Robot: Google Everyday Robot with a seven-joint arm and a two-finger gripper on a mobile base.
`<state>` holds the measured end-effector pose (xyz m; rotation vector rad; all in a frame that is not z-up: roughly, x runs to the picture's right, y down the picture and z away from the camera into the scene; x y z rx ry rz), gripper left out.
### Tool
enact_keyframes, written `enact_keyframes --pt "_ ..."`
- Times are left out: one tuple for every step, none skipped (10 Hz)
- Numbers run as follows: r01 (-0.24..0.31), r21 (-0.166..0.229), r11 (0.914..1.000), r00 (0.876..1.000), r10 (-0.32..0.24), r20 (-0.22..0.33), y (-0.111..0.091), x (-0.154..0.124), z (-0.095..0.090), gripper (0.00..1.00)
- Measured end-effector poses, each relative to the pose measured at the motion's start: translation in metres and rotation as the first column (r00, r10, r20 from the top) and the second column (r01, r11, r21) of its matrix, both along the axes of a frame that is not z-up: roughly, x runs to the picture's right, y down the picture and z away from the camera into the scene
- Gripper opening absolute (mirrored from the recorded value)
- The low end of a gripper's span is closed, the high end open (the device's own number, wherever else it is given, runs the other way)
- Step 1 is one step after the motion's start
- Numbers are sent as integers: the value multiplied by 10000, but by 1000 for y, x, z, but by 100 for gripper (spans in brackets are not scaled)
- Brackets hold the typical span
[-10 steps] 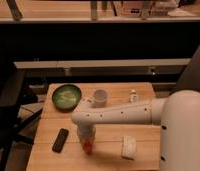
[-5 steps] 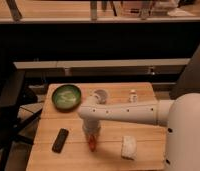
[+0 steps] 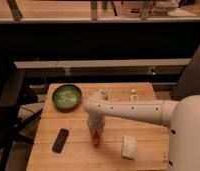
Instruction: Drag the pepper across the table
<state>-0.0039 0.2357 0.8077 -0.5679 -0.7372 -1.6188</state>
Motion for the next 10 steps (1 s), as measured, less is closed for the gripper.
enact_keyframes --pt "-16 -5 10000 10000 16 11 -2 2 1 2" --pt "-82 -32 10000 10000 82 35 -5 2 2 2" --pt "-154 -28 9999 9999 154 15 -9 9 4 2" --pt "-267 -35 9996 9996 267 -13 -14 20 7 2" --pt "-382 -45 9993 9993 382 -53 -18 34 8 2" --pt "-533 -54 9986 9985 533 -121 -23 50 11 2" --pt "-610 -69 9981 9980 609 -146 -24 55 12 2" --pt "-698 -76 9975 9974 697 -158 -27 60 12 2" --pt "-801 -84 9968 9966 799 -199 -30 71 12 2" --pt "-882 -102 9960 9958 880 -240 -31 83 12 2"
